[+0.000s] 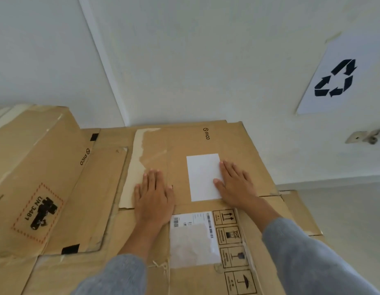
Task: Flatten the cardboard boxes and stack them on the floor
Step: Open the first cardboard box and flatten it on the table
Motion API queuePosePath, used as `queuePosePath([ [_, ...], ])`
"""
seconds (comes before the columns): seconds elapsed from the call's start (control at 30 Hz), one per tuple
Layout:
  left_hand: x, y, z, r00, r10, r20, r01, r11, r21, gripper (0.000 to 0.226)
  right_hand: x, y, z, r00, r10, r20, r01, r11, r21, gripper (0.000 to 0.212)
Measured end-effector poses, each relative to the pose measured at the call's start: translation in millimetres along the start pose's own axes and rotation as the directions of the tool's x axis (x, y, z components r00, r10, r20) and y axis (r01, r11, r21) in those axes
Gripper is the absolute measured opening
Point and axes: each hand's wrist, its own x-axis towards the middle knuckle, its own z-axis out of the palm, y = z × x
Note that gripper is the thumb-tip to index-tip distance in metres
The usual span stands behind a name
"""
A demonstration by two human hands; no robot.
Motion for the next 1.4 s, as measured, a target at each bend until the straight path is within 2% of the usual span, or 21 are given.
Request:
queuePosePath([
  [0.07, 3, 1, 0, 1.0, 0.007, -0.01, -0.007, 1.0, -0.003, 0.06, -17, 8, 5, 1.0, -0.002, -0.008, 0.002, 1.0, -0.008, 0.064],
  [0.17, 5, 0, 1, 0.999, 0.019, -0.033, -0.02, 1.0, -0.013, 0.06, -35, 14, 19, 0.993, -0.001, -0.121, -0.002, 1.0, -0.023, 0.07],
  [0.23, 5, 0, -2, 0.999, 0.028, -0.043, -0.03, 0.999, -0.045, 0.059, -33, 14, 21, 0.993, 0.001, -0.114, -0.003, 1.0, -0.021, 0.064],
  [0.33, 2, 4, -14, 0.998, -0.003, -0.062, -0.011, 0.976, -0.219, 0.053, -27, 16, 17, 0.995, -0.006, -0.099, 0.006, 1.0, -0.001, 0.06],
  [0.4, -4, 3, -24, 0.993, -0.038, -0.112, 0.005, 0.958, -0.286, 0.04, -24, 21, 10, 0.992, -0.033, -0.125, 0.043, 0.996, 0.08, 0.054],
  [0.5, -21, -6, -24, 0.976, -0.039, -0.216, 0.032, 0.999, -0.035, 0.03, -32, 34, -5, 0.973, -0.025, -0.228, 0.093, 0.951, 0.294, 0.041],
  [0.57, -31, -11, -21, 0.967, -0.125, -0.221, 0.144, 0.987, 0.074, 0.042, -42, 44, -8, 0.952, 0.013, -0.307, 0.076, 0.958, 0.277, 0.035],
  [0.63, -34, -12, -21, 0.953, -0.258, -0.158, 0.275, 0.956, 0.101, 0.062, -51, 50, -7, 0.927, 0.1, -0.36, -0.014, 0.972, 0.233, 0.033],
  [0.7, -34, -11, -24, 0.933, -0.343, -0.109, 0.354, 0.928, 0.112, 0.08, -55, 54, -7, 0.921, 0.191, -0.339, -0.118, 0.967, 0.225, 0.046],
  [0.83, -26, -10, -37, 0.903, -0.421, -0.081, 0.42, 0.907, -0.028, 0.094, -54, 61, -16, 0.9, 0.316, -0.3, -0.265, 0.943, 0.199, 0.074],
  [0.93, -23, -13, -47, 0.868, -0.497, -0.006, 0.49, 0.858, -0.157, 0.103, -56, 66, -17, 0.887, 0.406, -0.222, -0.352, 0.903, 0.247, 0.082],
  [1.0, -25, -18, -50, 0.864, -0.5, 0.058, 0.5, 0.838, -0.217, 0.1, -58, 68, -17, 0.891, 0.42, -0.172, -0.353, 0.88, 0.318, 0.083],
  [1.13, -23, -29, -56, 0.89, -0.436, 0.135, 0.452, 0.805, -0.384, 0.093, -62, 71, -20, 0.882, 0.433, -0.186, -0.346, 0.863, 0.368, 0.088],
  [1.27, -27, -26, -64, 0.921, -0.387, 0.054, 0.38, 0.855, -0.353, 0.064, -67, 69, -25, 0.875, 0.445, -0.189, -0.348, 0.851, 0.392, 0.078],
  [1.33, -31, -23, -69, 0.93, -0.368, 0.001, 0.341, 0.86, -0.379, 0.049, -67, 71, -30, 0.878, 0.437, -0.196, -0.328, 0.848, 0.417, 0.069],
  [1.4, -33, -21, -73, 0.938, -0.344, -0.042, 0.294, 0.854, -0.429, 0.043, -67, 74, -34, 0.885, 0.414, -0.213, -0.302, 0.858, 0.416, 0.057],
])
